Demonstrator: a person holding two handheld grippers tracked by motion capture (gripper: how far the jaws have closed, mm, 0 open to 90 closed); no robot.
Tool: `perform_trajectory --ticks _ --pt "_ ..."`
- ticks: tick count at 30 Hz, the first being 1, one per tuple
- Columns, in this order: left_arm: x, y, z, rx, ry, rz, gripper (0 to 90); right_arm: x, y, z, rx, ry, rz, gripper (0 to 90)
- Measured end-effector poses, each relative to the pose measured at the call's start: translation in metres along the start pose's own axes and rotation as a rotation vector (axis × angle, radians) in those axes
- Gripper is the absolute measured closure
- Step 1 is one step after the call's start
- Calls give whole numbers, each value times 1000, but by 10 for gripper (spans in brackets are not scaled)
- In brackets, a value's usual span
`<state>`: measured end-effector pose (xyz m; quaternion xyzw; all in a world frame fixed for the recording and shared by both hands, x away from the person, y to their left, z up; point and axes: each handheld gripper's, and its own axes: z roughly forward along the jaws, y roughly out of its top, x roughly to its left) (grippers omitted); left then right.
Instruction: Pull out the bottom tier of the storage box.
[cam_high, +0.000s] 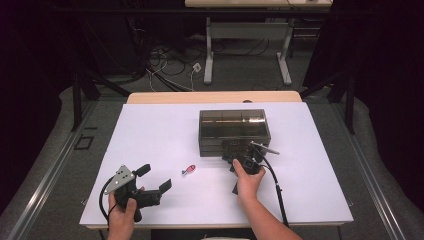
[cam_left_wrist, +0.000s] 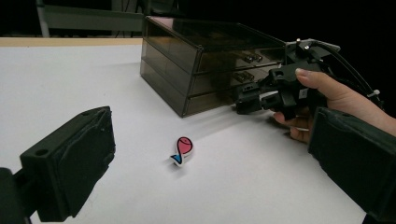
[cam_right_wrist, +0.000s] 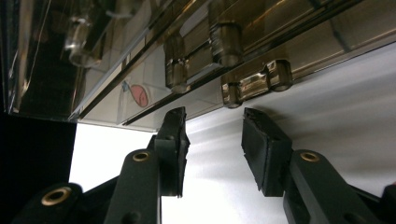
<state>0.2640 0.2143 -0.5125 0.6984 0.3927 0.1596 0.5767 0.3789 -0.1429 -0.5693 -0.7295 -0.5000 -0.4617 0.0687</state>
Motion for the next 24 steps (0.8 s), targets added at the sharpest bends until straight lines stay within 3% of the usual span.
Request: perform_trajectory --ticks 2,3,5,8,11,12,14,15,17,19,24 --pt "0 0 0 0 0 2 7 2 1 -1 24 -5 18 615" --pt "0 0 0 0 0 2 7 0 1 1 8 -5 12 619" --pt "0 0 0 -1 -2 -6 7 -1 1 1 27 -4 8 621" --pt "0 0 0 -4 -2 -9 7 -2 0 5 -14 0 19 637" --pt "0 0 0 -1 -3 -8 7 -2 1 3 10 -9 12 649" --pt "0 0 1 -1 -3 -9 7 -2 0 5 -21 0 13 653" --pt "0 0 1 -1 -3 -9 7 -3 0 5 -24 1 12 655" --pt "0 0 1 -1 -3 -9 7 -2 1 4 4 -7 20 666" --pt "0 0 0 -2 -3 -7 7 -2 1 4 4 -5 26 672" --pt "0 0 0 -1 -4 -7 7 -3 0 7 -31 4 15 683" --pt "0 0 1 3 -5 -3 7 -3 -1 7 -36 -3 19 722"
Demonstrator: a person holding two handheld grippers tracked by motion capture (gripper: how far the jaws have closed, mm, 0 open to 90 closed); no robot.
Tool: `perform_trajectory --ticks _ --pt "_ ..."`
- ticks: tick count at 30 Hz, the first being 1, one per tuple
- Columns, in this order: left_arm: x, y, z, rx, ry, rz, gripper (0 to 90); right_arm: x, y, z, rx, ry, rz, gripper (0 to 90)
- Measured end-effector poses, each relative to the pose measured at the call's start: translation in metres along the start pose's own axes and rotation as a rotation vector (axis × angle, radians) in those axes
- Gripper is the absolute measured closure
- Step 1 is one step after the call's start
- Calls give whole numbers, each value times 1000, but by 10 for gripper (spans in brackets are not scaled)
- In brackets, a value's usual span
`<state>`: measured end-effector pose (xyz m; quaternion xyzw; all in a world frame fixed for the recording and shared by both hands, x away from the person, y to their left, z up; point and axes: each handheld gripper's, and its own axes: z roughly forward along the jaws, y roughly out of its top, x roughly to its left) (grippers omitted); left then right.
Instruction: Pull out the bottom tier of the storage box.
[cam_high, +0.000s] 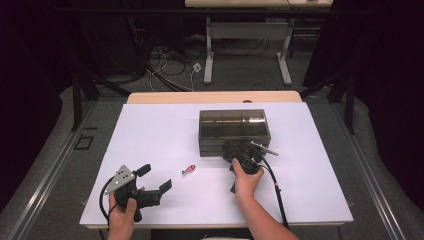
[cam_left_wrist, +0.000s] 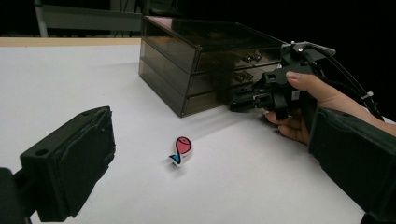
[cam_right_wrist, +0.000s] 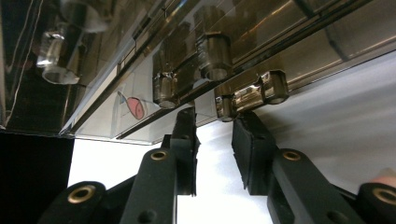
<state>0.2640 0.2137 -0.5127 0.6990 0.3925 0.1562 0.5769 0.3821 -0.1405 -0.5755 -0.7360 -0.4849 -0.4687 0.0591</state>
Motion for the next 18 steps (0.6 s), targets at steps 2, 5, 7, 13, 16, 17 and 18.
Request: perform_trajectory --ticks 2,5,7,13,16,17,18 --pt "0 0 0 0 -2 -4 7 0 0 0 -1 -6 -1 746" --pt "0 0 1 0 -1 -5 7 -1 1 1 9 -11 6 782" --pt "2 -1 1 0 -2 -21 7 -2 0 2 -6 -21 18 820" --pt "7 -2 -1 -11 -1 -61 7 -5 -1 1 -2 -4 16 826" --pt "12 -5 1 -9 11 -88 7 -6 -2 1 -8 -1 -10 827" --pt "12 -4 1 -8 12 -82 7 -6 -3 2 -20 4 -3 827" --pt "12 -4 2 -4 12 -77 7 -6 -2 1 -15 11 1 828"
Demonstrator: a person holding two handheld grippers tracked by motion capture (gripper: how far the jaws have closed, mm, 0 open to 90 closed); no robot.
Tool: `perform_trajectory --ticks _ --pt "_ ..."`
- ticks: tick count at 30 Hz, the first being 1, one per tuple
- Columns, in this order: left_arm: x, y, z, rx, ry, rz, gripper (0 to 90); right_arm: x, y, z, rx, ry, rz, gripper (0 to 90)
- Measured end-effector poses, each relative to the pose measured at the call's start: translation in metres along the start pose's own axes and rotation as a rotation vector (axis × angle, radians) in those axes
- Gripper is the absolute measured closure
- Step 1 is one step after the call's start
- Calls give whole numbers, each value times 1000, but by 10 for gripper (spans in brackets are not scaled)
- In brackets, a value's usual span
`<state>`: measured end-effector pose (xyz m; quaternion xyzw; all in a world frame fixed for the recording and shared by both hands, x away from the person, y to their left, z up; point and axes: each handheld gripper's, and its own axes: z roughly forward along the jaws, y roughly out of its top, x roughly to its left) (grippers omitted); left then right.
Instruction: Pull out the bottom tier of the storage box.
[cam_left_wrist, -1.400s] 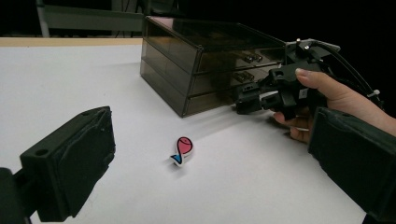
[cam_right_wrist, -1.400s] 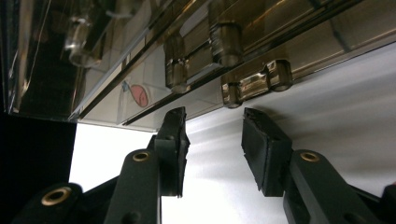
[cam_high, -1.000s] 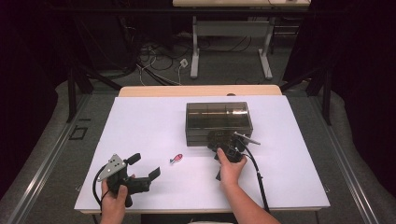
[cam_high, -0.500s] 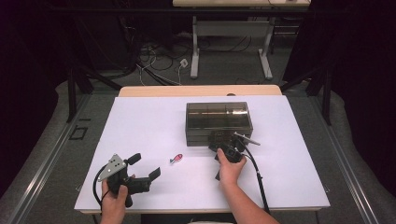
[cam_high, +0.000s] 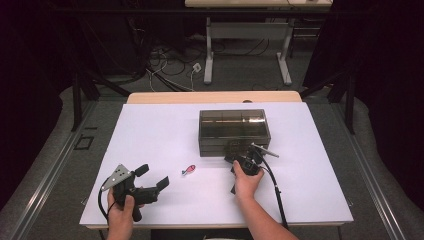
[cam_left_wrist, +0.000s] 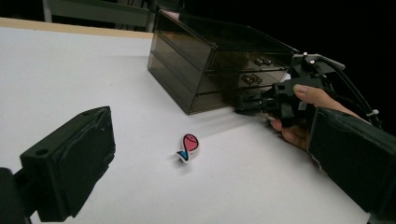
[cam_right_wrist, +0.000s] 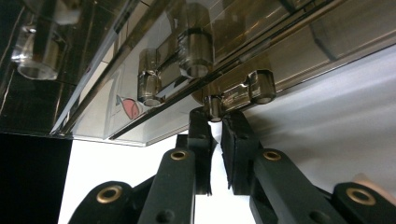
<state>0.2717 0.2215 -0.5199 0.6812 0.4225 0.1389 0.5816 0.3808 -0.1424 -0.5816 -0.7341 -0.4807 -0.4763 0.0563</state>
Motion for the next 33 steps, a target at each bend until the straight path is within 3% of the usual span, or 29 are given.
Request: perform_trajectory --ticks 5,6,7,9,10,11,17,24,26,29,30,31,32,33 --pt "2 0 1 -3 3 -9 7 1 0 -1 7 -9 -8 828" --pt "1 0 0 -2 7 -5 7 1 -1 0 -7 12 -15 829" --pt "1 0 0 -6 10 -3 7 0 -2 0 -12 -4 -24 829" --pt "0 1 0 -10 8 -3 7 -1 -1 -1 2 8 -18 829" --pt "0 1 0 -7 9 5 7 -1 0 -3 37 2 -23 829" --pt "-1 1 0 -1 8 17 7 -1 -1 0 0 5 -27 829" --pt "-6 2 0 0 2 43 7 -1 -2 0 -9 2 -30 829" --pt "-5 2 1 -2 1 44 7 -1 -2 -1 -6 5 -33 829" --pt "-6 2 0 -2 0 43 7 -1 -1 -4 34 -4 -38 829" --pt "-6 2 0 -3 1 44 7 -1 -3 -2 3 2 -36 829" --pt "-6 2 0 -4 0 44 7 -2 -1 -5 45 -1 -37 830" --pt "-6 2 0 -4 0 44 7 -2 -1 -5 45 -1 -37 830" --pt "-6 2 0 -4 1 45 7 -1 -3 -3 -1 6 -29 829" --pt "-6 2 0 -4 1 45 7 -1 -3 -3 4 6 -24 830"
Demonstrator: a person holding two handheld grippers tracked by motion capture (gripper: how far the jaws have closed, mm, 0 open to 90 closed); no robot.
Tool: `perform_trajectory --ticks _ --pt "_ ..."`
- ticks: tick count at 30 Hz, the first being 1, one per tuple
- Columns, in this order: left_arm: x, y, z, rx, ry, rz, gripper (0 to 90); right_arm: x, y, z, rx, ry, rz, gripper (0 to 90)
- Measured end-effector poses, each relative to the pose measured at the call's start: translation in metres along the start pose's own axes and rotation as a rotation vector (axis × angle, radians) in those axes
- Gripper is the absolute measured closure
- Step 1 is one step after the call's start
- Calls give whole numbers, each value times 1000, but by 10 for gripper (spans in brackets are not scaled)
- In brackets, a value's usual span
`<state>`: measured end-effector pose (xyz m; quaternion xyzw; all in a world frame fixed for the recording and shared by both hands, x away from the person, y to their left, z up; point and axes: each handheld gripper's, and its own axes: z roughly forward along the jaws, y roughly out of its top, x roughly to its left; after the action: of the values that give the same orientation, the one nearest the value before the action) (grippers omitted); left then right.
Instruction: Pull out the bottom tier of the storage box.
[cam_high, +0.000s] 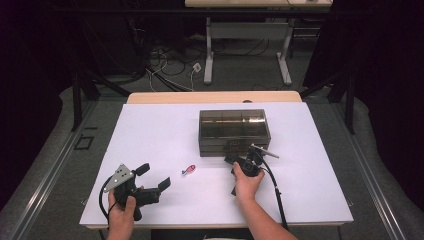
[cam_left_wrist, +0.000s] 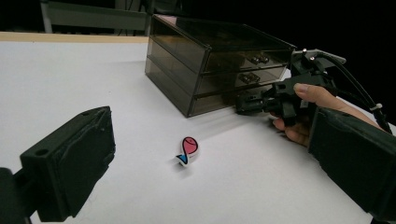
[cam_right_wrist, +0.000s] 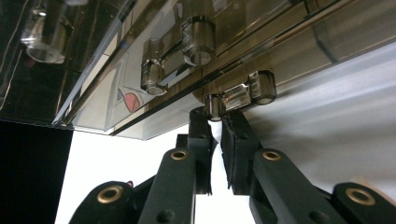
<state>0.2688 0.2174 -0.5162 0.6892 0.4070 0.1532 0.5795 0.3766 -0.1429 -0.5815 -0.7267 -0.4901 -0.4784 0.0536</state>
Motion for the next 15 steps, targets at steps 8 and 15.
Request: perform_trajectory --ticks 8,15 --pt "-1 0 1 6 1 2 7 0 -1 -2 8 3 -1 830" --pt "-1 0 1 3 -2 8 7 0 -5 -4 -5 6 0 830"
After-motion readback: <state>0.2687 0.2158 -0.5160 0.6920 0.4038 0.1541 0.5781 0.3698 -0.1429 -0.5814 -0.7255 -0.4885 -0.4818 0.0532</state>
